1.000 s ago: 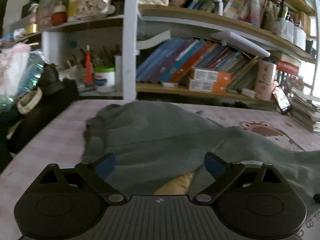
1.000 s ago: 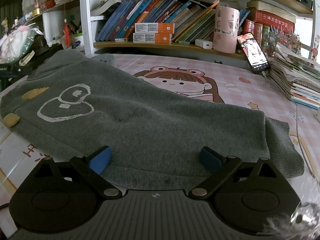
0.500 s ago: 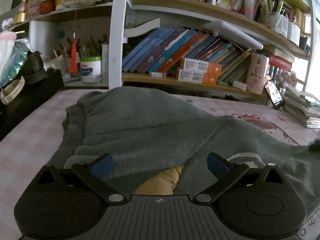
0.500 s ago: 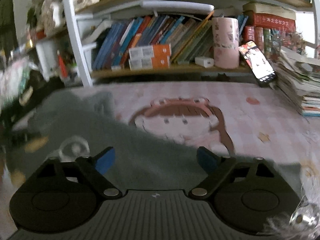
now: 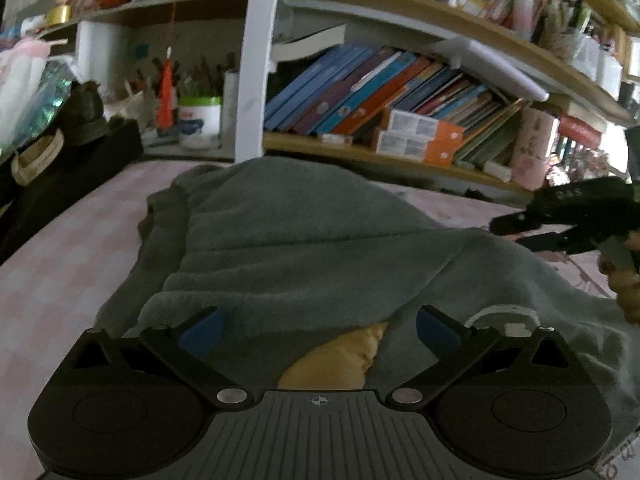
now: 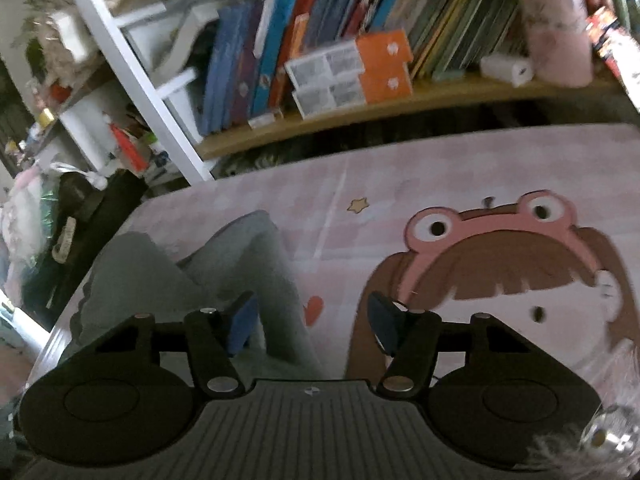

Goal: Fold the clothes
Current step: 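Grasp a grey sleeve with the right tool and fold it across the body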

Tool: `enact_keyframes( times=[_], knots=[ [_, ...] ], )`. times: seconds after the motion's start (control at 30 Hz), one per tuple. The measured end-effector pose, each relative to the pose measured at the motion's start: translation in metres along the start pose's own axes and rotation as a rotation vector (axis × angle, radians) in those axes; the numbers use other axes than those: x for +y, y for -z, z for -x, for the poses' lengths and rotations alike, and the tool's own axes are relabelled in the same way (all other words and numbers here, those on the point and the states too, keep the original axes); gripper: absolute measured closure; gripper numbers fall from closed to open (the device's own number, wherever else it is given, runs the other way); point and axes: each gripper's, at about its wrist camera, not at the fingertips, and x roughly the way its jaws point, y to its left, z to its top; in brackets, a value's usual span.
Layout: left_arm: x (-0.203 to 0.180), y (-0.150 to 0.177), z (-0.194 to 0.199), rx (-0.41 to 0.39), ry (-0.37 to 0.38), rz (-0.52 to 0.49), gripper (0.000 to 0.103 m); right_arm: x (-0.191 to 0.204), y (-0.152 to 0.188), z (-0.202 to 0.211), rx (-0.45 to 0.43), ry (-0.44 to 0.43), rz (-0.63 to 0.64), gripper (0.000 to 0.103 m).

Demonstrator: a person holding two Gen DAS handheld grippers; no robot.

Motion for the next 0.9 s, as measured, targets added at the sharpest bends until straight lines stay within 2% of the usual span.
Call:
enact_keyframes(
  times=[0.23,0.27,0.3,0.33,0.4,0.43,0.47,0.53,0.57,0.7,0.73,0.83,0.9],
  knots=[
    [-0.002,0.001,-0.002,0.026,0.001,-0.015,0.000,0.018,-0.009,-0.032,0.099,-0.029,0.052,0.044],
    [-0.003,0.001,-0.002,0.030,0.001,-0.019,0.000,0.022,-0.009,-0.036,0.118,-0.033,0.066,0.051],
    [-0.004,0.001,-0.003,0.032,0.000,-0.020,0.000,0.025,-0.009,-0.039,0.133,-0.043,0.082,0.065],
    [-0.004,0.001,-0.003,0.034,0.000,-0.019,0.000,0.028,-0.009,-0.040,0.140,-0.055,0.102,0.069],
    [-0.003,0.000,-0.005,0.042,-0.004,-0.010,0.000,0.037,-0.010,-0.039,0.145,-0.057,0.155,0.085],
    [-0.002,0.000,-0.005,0.045,-0.007,-0.005,0.000,0.043,-0.011,-0.035,0.137,-0.045,0.188,0.087],
    [-0.001,0.000,-0.006,0.047,-0.010,0.001,0.000,0.050,-0.014,-0.028,0.108,-0.034,0.223,0.089],
    [-0.001,0.000,-0.006,0.053,-0.012,0.007,0.000,0.066,-0.021,-0.005,-0.007,-0.010,0.296,0.090],
    [-0.001,0.000,-0.007,0.057,-0.012,0.007,0.000,0.074,-0.025,0.006,-0.065,0.001,0.332,0.097],
    [-0.001,0.000,-0.009,0.069,-0.012,0.010,0.000,0.111,-0.036,0.056,-0.372,0.096,0.510,0.099],
    [-0.001,0.000,-0.009,0.071,-0.013,0.012,0.000,0.117,-0.038,0.063,-0.423,0.118,0.541,0.099],
    [-0.001,0.000,-0.009,0.072,-0.013,0.013,0.000,0.130,-0.042,0.079,-0.516,0.138,0.587,0.099],
    [-0.001,0.000,-0.009,0.073,-0.013,0.013,0.000,0.136,-0.041,0.079,-0.519,0.106,0.595,0.099]
  ],
)
